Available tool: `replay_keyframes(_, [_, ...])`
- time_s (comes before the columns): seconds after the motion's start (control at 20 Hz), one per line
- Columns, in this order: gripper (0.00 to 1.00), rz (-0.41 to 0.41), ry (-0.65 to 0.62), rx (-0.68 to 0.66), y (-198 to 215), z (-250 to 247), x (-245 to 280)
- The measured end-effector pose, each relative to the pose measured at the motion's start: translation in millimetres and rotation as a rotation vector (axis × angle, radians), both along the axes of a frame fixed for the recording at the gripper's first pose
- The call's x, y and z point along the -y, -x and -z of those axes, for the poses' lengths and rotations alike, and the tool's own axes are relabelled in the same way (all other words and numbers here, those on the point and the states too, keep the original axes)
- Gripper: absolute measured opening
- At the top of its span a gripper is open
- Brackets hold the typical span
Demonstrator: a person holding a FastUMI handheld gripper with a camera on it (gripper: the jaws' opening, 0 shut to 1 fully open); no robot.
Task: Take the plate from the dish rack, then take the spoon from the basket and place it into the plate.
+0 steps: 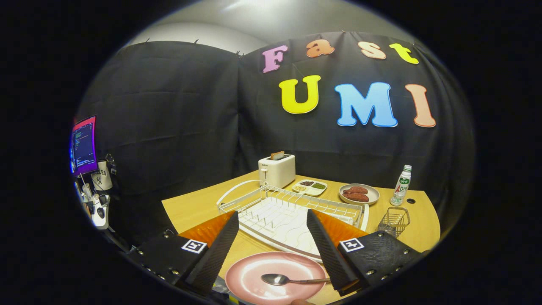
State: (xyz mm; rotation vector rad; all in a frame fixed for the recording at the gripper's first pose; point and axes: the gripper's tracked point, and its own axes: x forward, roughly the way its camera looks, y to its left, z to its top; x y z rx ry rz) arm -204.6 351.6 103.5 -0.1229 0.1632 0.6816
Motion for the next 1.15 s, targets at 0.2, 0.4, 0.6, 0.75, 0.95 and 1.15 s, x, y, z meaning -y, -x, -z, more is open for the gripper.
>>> replay_keyframes(0.2, [0.99, 0.030, -0.017, 0.034, -8, -19, 12])
replay_keyframes(0.4, [0.99, 0.110, -0.042, 0.114, -25, -68, 45])
replay_keyframes(0.6, [0.98, 0.214, -0.069, 0.206, -46, -132, 95])
replay_keyframes(0.75, [0.98, 0.305, -0.053, 0.259, -63, -173, 140])
replay_keyframes(0.95, [0.98, 0.416, -0.050, 0.301, -75, -216, 194])
replay_keyframes(1.15, [0.98, 0.499, -0.069, 0.345, -83, -239, 231])
